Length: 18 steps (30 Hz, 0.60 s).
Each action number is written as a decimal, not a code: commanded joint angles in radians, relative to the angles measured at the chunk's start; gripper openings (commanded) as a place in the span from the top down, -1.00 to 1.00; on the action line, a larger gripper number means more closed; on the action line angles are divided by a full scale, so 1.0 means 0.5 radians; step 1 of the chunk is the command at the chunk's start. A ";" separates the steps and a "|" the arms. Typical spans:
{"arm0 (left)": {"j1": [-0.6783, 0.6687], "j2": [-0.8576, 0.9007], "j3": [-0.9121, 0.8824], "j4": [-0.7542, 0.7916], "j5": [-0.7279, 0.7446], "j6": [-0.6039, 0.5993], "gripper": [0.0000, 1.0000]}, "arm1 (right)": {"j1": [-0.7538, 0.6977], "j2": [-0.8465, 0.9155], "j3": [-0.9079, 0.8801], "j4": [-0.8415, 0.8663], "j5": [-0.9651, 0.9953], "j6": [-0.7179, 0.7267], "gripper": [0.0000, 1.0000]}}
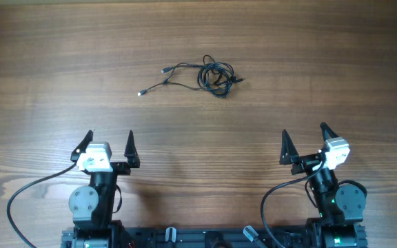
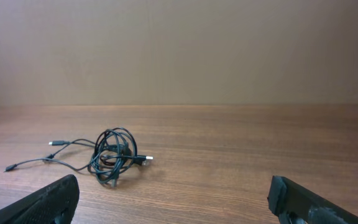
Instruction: Untangle cables
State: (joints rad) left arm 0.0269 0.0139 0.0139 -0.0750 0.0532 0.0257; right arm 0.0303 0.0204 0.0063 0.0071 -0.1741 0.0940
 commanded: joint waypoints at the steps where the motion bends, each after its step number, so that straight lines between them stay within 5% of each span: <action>1: -0.011 -0.013 -0.017 0.001 0.010 0.038 -1.00 | 0.011 -0.026 -0.002 0.006 0.034 0.027 -0.99; 18: -0.011 -0.013 -0.017 0.001 0.010 0.039 -1.00 | 0.011 -0.026 -0.002 0.006 0.034 0.027 -0.99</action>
